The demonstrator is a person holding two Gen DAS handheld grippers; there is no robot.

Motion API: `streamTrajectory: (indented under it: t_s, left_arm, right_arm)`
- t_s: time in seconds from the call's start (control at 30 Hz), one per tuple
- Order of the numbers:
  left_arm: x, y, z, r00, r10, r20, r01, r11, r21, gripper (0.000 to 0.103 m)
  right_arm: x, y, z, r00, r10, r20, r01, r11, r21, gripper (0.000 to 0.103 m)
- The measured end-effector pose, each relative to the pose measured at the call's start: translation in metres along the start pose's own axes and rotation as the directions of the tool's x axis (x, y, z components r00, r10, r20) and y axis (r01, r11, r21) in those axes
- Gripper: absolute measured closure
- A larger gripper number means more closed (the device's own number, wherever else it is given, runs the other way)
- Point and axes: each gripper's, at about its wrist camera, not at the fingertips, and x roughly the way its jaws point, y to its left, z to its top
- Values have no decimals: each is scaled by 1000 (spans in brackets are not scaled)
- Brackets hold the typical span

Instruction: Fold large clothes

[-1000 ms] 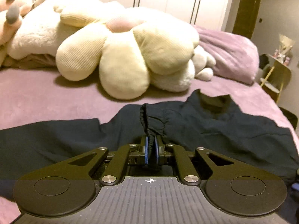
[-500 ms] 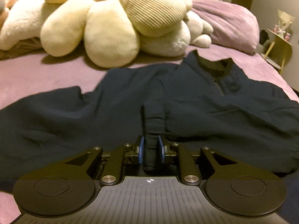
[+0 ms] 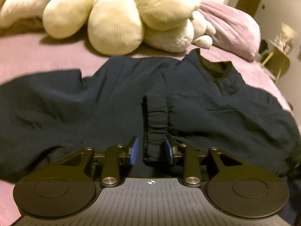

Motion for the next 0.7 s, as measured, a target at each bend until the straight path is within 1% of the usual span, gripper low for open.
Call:
streamTrajectory:
  t_s: [0.03, 0.1, 0.23, 0.3, 0.33, 0.4, 0.47, 0.57, 0.6, 0.63, 0.7]
  left_arm:
    - [1, 2, 1, 1000, -10, -4, 10, 1000, -20, 72]
    - [4, 1, 1, 1000, -12, -2, 12, 1000, -7, 75]
    - [13, -15, 3, 998, 59, 17, -60, 997, 55, 75]
    - [20, -24, 4, 994, 102, 35, -105, 990, 94, 75]
    - [24, -28, 6, 991, 126, 44, -130, 984, 120, 72]
    - [27, -31, 9, 987, 152, 52, -158, 977, 140, 68]
    - [26, -30, 11, 987, 156, 46, -160, 978, 136, 67]
    - [10, -26, 6, 991, 127, 41, -132, 981, 139, 67]
    - [3, -25, 1, 993, 113, 48, -118, 983, 142, 65]
    - [-3, -24, -3, 993, 103, 52, -109, 984, 142, 59]
    - [-9, -24, -10, 996, 82, 38, -86, 987, 138, 50]
  right_arm:
    - [6, 2, -4, 1000, -10, -13, 10, 1000, -13, 79]
    - [11, 5, -10, 1000, -23, -14, 23, 999, -31, 79]
    - [13, 15, -11, 999, -46, -15, 44, 996, -82, 79]
    - [18, 20, -10, 998, -52, -21, 50, 993, -102, 78]
    - [21, 22, -11, 998, -54, -23, 51, 993, -111, 78]
    - [28, 27, -9, 998, -61, -24, 57, 990, -129, 78]
    - [34, 31, -8, 997, -68, -26, 63, 986, -154, 78]
    - [32, 32, -4, 997, -67, -39, 60, 986, -158, 78]
    - [28, 31, -1, 997, -65, -44, 58, 988, -145, 78]
    - [20, 30, 1, 998, -51, -40, 46, 992, -117, 77]
    - [5, 30, 0, 1000, 6, -19, -8, 997, -74, 77]
